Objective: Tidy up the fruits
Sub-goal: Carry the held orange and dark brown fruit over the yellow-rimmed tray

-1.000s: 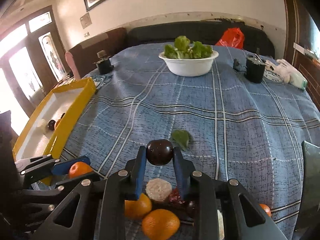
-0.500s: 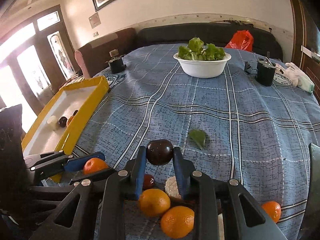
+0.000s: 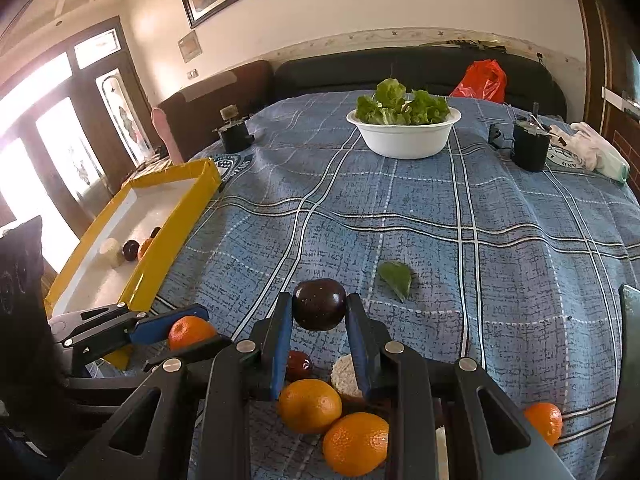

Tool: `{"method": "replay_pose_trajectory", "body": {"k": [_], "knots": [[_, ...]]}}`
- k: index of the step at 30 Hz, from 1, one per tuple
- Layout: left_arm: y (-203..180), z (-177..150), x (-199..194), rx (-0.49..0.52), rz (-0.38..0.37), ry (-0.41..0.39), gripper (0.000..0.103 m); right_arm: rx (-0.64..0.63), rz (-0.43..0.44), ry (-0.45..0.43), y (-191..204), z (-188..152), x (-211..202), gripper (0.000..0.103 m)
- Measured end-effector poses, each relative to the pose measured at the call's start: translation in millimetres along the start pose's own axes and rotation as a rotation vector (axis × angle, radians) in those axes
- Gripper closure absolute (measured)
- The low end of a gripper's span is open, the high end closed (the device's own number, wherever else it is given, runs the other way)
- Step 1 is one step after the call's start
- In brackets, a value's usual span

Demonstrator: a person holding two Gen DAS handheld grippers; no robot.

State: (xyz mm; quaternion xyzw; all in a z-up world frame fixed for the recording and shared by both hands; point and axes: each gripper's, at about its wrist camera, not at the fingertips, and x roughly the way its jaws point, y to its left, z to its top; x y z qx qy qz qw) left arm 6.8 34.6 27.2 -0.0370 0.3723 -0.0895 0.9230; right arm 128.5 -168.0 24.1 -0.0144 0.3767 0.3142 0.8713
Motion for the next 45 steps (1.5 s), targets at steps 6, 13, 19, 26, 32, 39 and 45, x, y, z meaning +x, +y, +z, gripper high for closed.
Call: {"method": "replay_pose_trajectory", "body": {"k": [6,13,19,26,32,39,45], "knots": [[4.9,5.4,-20.0,-0.022,-0.013,-0.040,0.071,0.013,0.012,-0.006,-1.9,0.9,-2.7,0.074],[37.8,10.2,-50.5,-0.092,-0.001,-0.073,0.070,0.019,0.054,-0.010,9.8,5.5,-11.1,0.074],[97.2,5.8,-77.8,-0.210,0.064,-0.100,0.070,0.003,0.148,0.009,43.8,10.4,-14.5,0.073],[171.2,-13.3,-102.2,-0.353,0.167,-0.115,0.070,-0.071,0.266,0.045,106.4,15.5,-6.4,0.073],[209.0,-31.2,-107.5,-0.436,0.207,-0.097,0.070,-0.145,0.318,0.107,163.4,10.9,20.8,0.072],[198.0,-35.8,-91.3,-0.389,0.178,-0.053,0.070,-0.144,0.300,0.159,194.6,14.0,67.2,0.072],[186.3,-37.6,-78.5,-0.343,0.166,-0.023,0.070,-0.023,0.318,0.210,184.5,28.5,99.5,0.072]]}}
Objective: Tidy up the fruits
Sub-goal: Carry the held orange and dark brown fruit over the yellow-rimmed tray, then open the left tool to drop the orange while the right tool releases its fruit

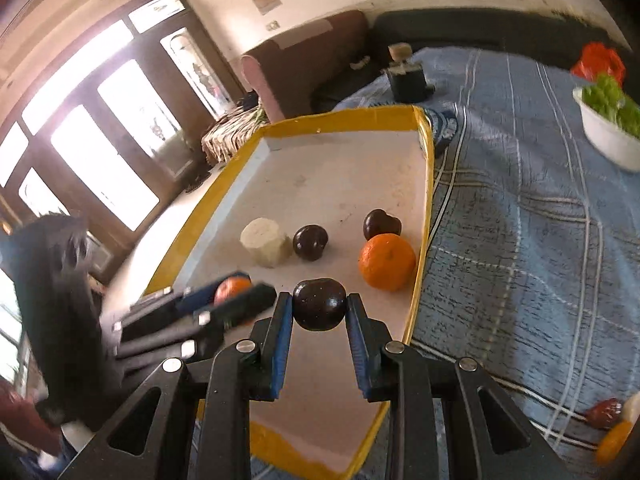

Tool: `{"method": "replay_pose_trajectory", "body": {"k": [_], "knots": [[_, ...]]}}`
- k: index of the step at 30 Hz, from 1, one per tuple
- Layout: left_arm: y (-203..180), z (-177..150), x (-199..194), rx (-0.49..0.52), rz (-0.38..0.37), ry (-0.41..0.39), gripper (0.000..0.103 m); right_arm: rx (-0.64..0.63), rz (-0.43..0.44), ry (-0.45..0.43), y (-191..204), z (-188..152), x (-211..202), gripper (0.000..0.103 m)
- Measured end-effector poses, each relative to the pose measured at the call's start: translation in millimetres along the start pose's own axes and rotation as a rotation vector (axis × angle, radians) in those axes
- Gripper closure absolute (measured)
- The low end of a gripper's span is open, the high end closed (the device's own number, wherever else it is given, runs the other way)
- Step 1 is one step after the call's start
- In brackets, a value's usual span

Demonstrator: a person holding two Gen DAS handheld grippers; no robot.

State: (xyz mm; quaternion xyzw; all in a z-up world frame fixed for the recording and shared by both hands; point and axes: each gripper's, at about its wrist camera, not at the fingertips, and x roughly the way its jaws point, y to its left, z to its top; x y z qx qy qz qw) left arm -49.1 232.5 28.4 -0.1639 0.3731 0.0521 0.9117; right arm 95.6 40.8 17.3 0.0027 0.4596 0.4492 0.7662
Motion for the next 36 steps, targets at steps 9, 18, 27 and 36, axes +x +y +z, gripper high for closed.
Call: {"method": "replay_pose_trajectory", "body": {"k": [9,18,27,36], "knots": [[-5.1,-1.2,8.0,0.024,0.025,0.021,0.070,0.066,0.022,0.030,3.0,11.5,22.3,0.071],[-5.5,-0.8,17.2,0.021,0.036,0.062,0.070,-0.019,-0.068,-0.001,16.1,7.3,26.5,0.071],[-5.4,-1.1,17.4,0.019,0.026,0.061,0.067,-0.069,-0.102,0.002,20.1,6.0,29.4,0.071],[-4.9,-0.9,16.7,0.016,0.024,0.057,0.060,-0.058,-0.075,0.008,18.1,6.9,28.2,0.064]]}}
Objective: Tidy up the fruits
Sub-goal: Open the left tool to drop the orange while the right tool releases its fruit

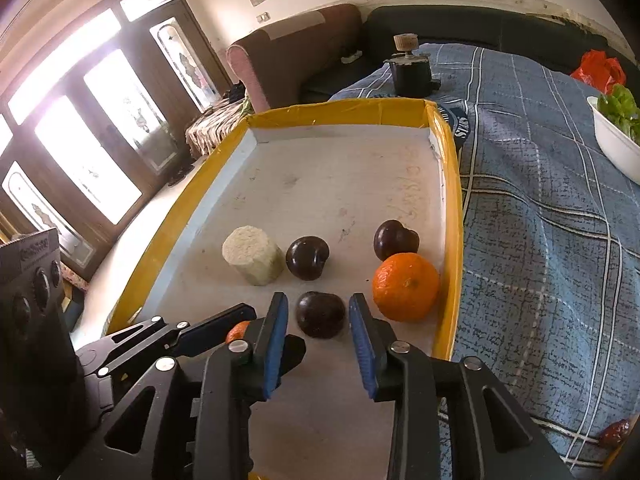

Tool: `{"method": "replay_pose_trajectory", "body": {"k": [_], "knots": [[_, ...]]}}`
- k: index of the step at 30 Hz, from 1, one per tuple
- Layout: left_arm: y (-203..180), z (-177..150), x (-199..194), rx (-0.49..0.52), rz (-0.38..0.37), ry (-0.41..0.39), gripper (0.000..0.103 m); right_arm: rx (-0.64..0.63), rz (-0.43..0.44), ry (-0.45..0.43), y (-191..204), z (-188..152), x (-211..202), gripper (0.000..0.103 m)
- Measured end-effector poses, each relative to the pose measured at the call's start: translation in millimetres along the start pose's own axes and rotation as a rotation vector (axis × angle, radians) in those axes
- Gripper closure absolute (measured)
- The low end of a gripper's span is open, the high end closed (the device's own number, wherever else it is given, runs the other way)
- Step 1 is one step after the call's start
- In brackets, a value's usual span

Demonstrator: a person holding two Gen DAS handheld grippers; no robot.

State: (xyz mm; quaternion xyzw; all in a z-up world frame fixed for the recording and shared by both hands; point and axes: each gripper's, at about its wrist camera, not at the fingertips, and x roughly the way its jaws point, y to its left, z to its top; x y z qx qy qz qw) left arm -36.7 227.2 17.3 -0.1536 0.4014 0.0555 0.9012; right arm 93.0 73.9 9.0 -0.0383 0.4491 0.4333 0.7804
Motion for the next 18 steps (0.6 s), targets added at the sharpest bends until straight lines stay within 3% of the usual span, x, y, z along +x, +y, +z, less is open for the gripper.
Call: {"method": "replay_pose_trajectory", "body": {"k": [18], "knots": [[6.2,0.5,-8.6,-0.026,-0.020,-0.040,0.060,0.075,0.083,-0.075,-19.0,-6.2,-48.8,0.063]]}}
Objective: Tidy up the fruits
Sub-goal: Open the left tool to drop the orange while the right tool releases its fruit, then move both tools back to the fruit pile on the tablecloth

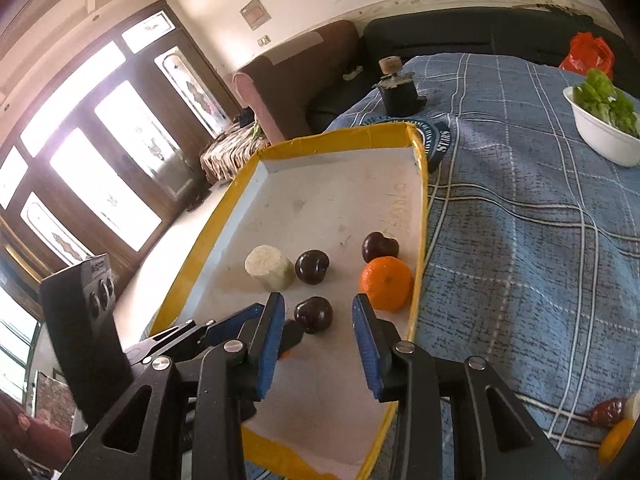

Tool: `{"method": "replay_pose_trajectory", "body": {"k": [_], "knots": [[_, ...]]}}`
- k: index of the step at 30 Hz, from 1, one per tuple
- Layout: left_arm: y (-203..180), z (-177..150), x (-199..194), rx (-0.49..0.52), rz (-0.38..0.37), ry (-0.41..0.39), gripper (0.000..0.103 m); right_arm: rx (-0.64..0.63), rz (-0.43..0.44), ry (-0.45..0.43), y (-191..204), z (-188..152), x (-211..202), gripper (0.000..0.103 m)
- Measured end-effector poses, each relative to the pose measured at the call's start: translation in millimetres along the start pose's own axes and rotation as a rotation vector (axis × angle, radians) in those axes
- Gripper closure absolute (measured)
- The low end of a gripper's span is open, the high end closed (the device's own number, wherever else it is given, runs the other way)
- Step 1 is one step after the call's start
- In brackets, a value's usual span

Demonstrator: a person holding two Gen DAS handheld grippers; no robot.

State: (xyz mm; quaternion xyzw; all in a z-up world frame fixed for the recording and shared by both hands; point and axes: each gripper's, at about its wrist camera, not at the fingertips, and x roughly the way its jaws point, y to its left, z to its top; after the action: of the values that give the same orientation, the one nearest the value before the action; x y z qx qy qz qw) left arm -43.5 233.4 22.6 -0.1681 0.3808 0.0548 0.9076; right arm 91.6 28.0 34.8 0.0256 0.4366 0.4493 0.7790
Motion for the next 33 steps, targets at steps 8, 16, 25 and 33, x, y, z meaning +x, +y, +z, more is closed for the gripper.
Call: {"method": "replay_pose_trajectory", "body": {"k": [8,16,25,33], "knots": [[-5.0,-0.1,-11.2,0.023,0.006,-0.053,0.057,0.014,0.002,-0.032,-8.7,-9.7,-32.6,0.064],[-24.3,6.0,-28.3,0.071,-0.016,-0.083,0.057,0.044,-0.020,-0.093,-32.8,-20.1,-81.6,0.064],[-70.7,2.7,-36.9,0.183,-0.082,-0.073,0.057,0.120,-0.079,-0.174,-88.2,-37.3,-140.4,0.064],[-122.6,-0.5,-24.0,0.277,-0.172,-0.007,0.057,0.257,-0.165,-0.239,-159.7,-65.4,-189.4,0.064]]}}
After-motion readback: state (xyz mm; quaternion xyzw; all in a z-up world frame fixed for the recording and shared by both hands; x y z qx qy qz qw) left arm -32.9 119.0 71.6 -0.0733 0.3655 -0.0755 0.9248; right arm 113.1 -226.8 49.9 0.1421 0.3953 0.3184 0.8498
